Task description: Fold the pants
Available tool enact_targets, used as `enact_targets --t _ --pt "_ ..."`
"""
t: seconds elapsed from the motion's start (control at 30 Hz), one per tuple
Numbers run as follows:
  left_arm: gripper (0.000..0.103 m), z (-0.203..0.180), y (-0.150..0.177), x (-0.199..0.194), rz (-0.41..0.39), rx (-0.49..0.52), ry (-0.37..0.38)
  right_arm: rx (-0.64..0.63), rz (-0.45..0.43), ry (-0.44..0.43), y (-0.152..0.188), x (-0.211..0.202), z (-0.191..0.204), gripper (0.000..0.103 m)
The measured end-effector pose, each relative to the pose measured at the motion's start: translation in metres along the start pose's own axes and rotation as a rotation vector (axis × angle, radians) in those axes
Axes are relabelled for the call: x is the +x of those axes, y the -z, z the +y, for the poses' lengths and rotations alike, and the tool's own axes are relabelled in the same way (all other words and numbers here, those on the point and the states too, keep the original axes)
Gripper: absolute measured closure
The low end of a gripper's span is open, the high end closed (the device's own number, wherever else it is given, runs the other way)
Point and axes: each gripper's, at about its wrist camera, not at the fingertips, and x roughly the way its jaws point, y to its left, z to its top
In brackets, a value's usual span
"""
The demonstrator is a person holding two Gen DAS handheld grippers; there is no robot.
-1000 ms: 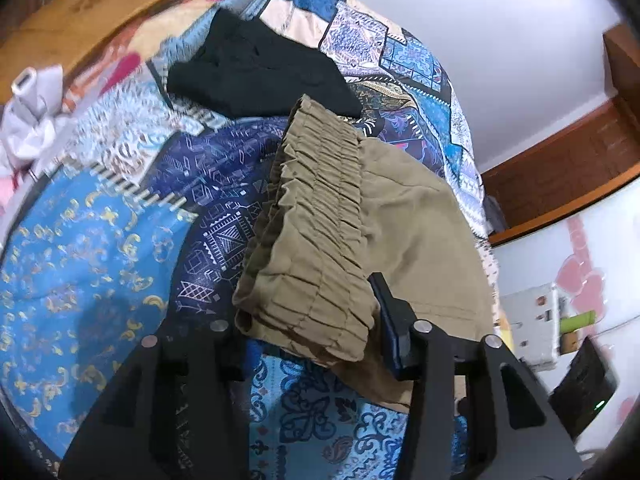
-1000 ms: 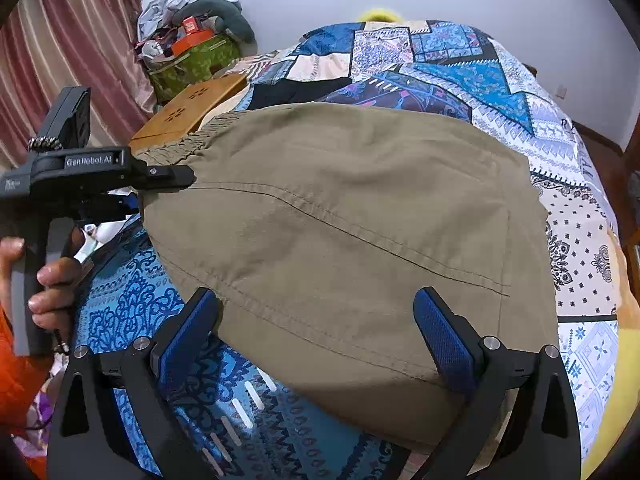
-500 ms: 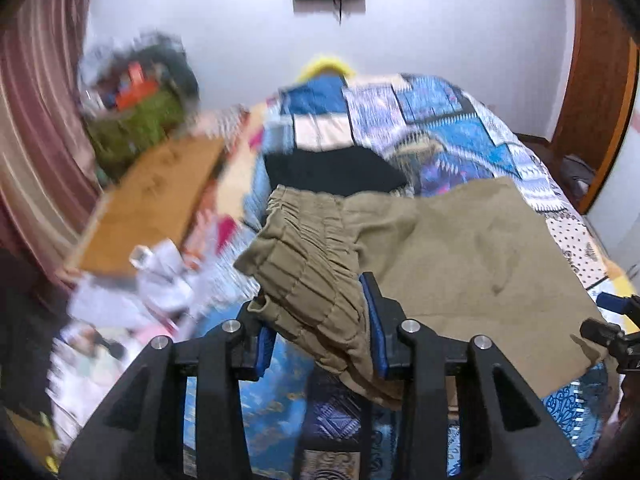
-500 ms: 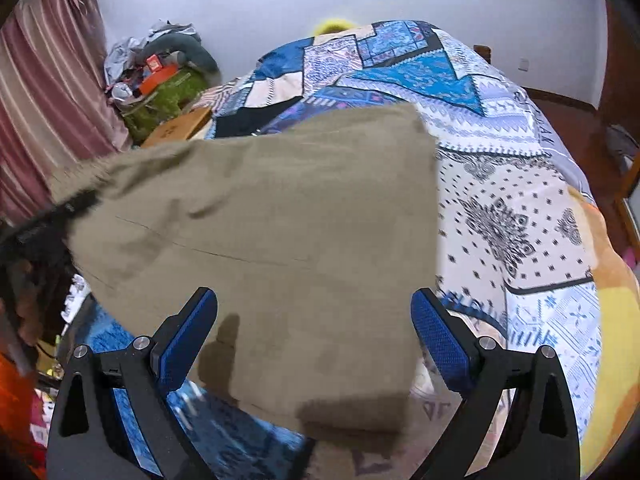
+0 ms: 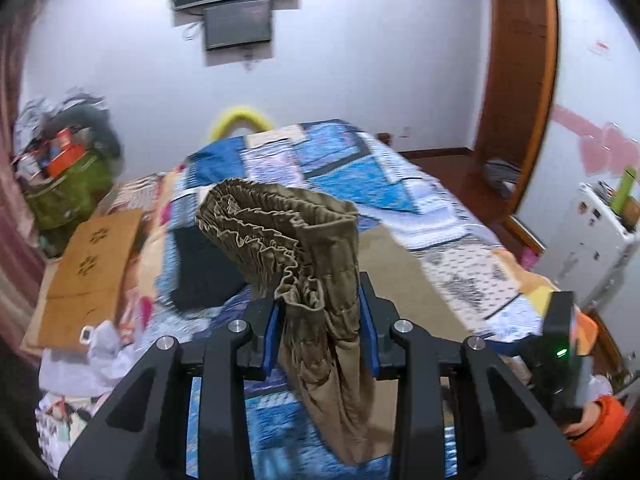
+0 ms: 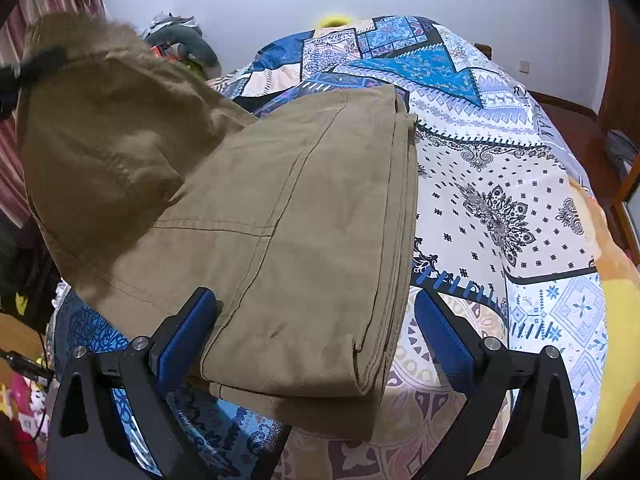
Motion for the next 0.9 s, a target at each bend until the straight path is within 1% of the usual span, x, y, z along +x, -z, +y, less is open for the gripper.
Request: enact_targets --t 0.1,0.2,0.23,0.33,0.43,0.47,0.5,0.53,0.57,0.6,0.63,0.67,0.73,0.83,0.9 --pt "0.07 -0.022 -0.009 0.005 0.006 0.025 0.047 0.002 -0.006 -0.001 0.001 0.0 0.0 0.003" --pt "0.07 -0.042 -0.015 0.017 0.046 0.029 0.112 0.006 0.003 -0.007 0.0 -0.001 0.0 0.003" --pt "0.07 -0.047 -0.015 0.02 0.052 0.029 0.123 0.0 0.005 -0.013 0.0 -0.003 -0.001 0.003" --pt "0.07 -0.061 -0.01 0.033 0.089 0.022 0.175 0.016 -0.013 -0.027 0.004 -0.005 -0.005 0.003" --pt "0.069 -0.077 -0.008 0.049 0.146 0.032 0.23 0.031 -0.02 -0.036 0.006 -0.009 -0.008 0.003" --pt "0.067 -0.082 -0.006 0.053 0.164 0.04 0.241 0.033 -0.022 -0.038 0.006 -0.009 -0.008 0.003" --pt "0.062 -0.087 -0.005 0.057 0.178 0.046 0.253 0.04 -0.027 -0.042 0.007 -0.01 -0.01 0.003" --pt "0.052 -0.092 -0.002 0.061 0.198 0.051 0.271 0.048 -0.03 -0.045 0.007 -0.011 -0.01 0.003" --pt "0.046 -0.095 0.0 0.065 0.21 0.054 0.28 0.054 -0.032 -0.046 0.008 -0.012 -0.011 0.003" --pt "0.036 -0.097 0.001 0.066 0.214 0.06 0.282 0.057 -0.032 -0.044 0.008 -0.013 -0.011 0.004" --pt "0.031 -0.1 0.003 0.066 0.204 0.072 0.275 0.059 -0.033 -0.043 0.008 -0.014 -0.011 0.004" --pt "0.03 -0.101 0.003 0.065 0.194 0.081 0.266 0.061 -0.036 -0.045 0.008 -0.015 -0.013 0.005" --pt "0.023 -0.101 0.003 0.066 0.18 0.094 0.243 0.076 -0.038 -0.052 0.011 -0.018 -0.017 0.005" --pt "0.019 -0.09 0.0 0.074 0.178 0.103 0.194 0.099 -0.038 -0.065 0.012 -0.022 -0.025 0.005" --pt "0.017 -0.076 -0.004 0.085 0.178 0.105 0.143 0.112 -0.039 -0.061 0.012 -0.024 -0.031 0.005"
